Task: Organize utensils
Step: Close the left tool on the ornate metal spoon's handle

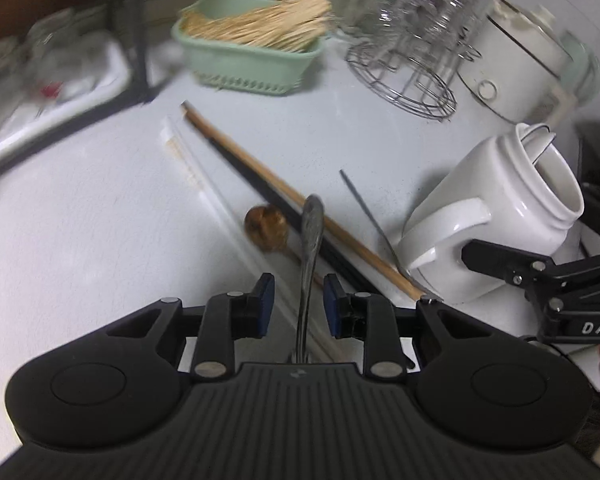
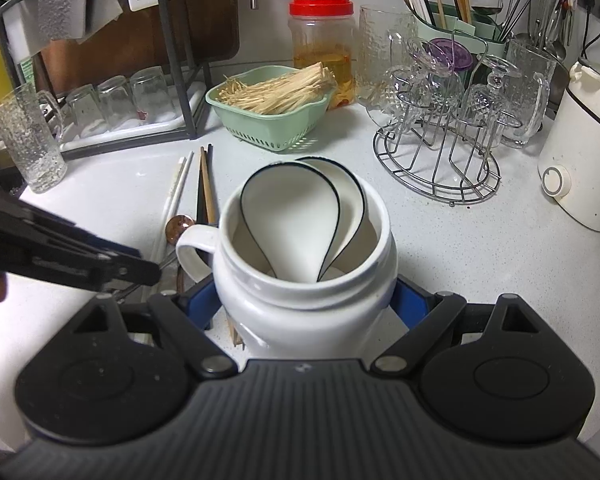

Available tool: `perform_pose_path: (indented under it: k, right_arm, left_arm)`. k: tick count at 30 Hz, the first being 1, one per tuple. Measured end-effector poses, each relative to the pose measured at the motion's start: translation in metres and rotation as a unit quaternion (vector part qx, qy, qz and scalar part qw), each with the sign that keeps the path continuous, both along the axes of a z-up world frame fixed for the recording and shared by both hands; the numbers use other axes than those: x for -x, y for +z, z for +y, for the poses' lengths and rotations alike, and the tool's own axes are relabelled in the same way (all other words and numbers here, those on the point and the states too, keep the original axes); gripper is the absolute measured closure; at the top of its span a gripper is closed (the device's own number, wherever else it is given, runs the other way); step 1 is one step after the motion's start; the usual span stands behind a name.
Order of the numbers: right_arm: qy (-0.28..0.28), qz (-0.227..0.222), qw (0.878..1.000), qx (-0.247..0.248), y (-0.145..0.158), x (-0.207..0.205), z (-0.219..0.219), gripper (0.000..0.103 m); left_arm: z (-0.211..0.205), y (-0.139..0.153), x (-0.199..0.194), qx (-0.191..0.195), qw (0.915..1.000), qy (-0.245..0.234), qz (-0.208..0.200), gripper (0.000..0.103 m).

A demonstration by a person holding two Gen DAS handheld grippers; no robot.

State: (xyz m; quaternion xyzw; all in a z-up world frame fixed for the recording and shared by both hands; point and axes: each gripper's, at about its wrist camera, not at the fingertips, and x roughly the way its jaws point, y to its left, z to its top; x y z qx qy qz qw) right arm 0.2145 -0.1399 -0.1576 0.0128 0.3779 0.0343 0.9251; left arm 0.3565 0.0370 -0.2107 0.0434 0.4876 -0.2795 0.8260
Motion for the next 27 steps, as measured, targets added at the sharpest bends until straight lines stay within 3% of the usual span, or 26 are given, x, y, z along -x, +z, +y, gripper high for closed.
perform_pose_path:
  k: [7, 19, 27]
  right_arm:
    - [-0.004, -0.004, 1.000, -0.001, -0.001, 0.001, 0.001, 0.012]
    - [-0.008, -0.006, 1.000, -0.002, -0.001, 0.002, 0.001, 0.012]
    - [-0.008, -0.013, 1.000, 0.001, -0.002, 0.003, 0.002, 0.012]
  left_arm:
    - [-0.022, -0.003, -0.007, -0.043, 0.9970, -0.060, -0.021, 0.084]
    - [-0.030, -0.002, -0.014, -0.083, 0.9940, -0.065, -0.028, 0.094]
    - [-0.033, 0.024, -0.008, -0.060, 0.9956, -0.051, -0.050, 0.094]
